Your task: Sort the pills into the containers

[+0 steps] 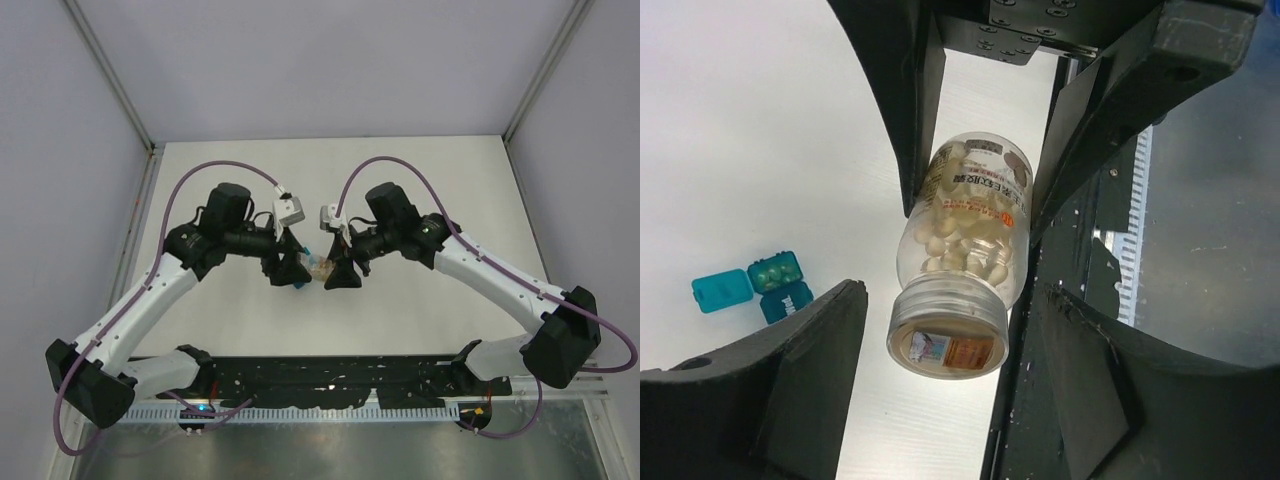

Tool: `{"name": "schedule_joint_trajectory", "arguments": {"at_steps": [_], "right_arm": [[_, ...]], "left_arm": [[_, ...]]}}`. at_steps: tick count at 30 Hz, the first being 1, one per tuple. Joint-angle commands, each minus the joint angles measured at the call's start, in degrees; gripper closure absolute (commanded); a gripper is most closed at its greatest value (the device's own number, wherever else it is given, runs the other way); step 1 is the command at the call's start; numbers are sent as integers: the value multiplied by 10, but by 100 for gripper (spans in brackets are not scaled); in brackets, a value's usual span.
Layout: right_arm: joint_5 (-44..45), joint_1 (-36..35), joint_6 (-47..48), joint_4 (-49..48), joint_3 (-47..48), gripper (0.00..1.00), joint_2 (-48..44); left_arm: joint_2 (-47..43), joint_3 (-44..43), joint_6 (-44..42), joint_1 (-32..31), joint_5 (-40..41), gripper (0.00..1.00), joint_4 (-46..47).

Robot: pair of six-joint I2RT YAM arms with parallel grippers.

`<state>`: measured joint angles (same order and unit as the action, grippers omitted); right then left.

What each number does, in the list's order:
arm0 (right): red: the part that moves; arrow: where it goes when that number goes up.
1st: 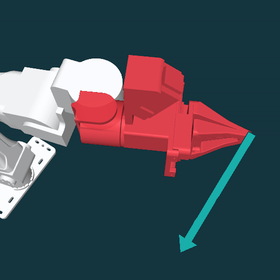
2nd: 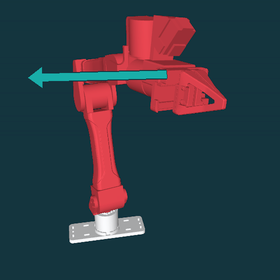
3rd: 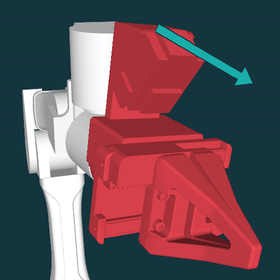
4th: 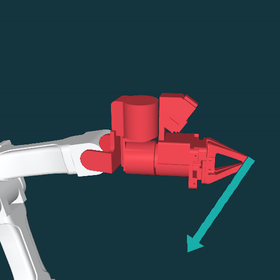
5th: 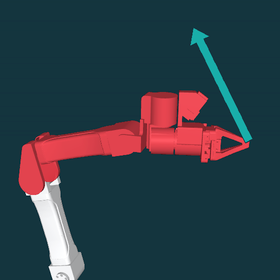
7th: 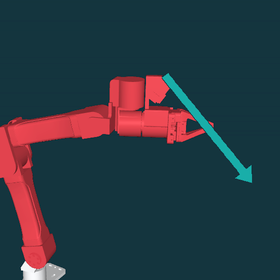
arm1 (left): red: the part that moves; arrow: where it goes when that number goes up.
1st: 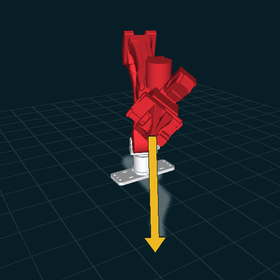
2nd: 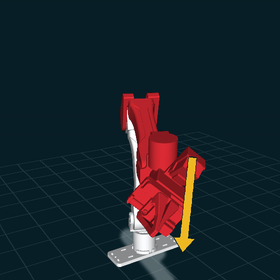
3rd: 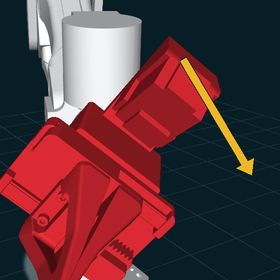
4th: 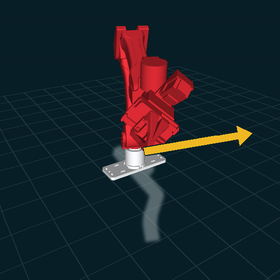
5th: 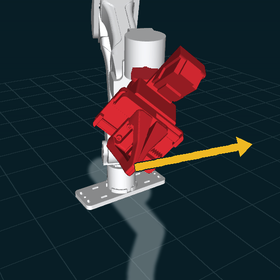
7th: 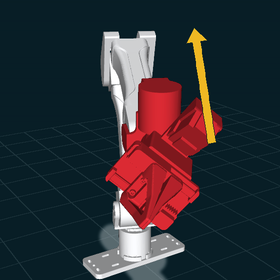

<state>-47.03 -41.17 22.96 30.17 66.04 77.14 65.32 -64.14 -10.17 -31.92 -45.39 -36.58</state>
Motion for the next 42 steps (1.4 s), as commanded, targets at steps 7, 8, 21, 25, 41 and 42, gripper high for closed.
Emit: {"name": "schedule_joint_trajectory", "arguments": {"at_steps": [7,8,21,25,41,42], "right_arm": [[-16,-1,0,-29,22,94,-25],[-16,-1,1,-29,21,94,-24],[-51,-2,31,3,26,94,-20],[-58,-2,40,17,30,94,-13],[-47,-9,36,12,28,94,-3],[-45,-9,33,7,23,94,-4]], "left_arm": [[-6,2,-1,12,-48,68,15],[-5,1,-4,12,-52,79,12],[46,-75,-223,13,-81,100,-173],[46,-77,-246,13,-67,100,-173],[28,-77,-178,13,-24,100,-104],[27,-75,-168,13,-23,100,-100]]}}
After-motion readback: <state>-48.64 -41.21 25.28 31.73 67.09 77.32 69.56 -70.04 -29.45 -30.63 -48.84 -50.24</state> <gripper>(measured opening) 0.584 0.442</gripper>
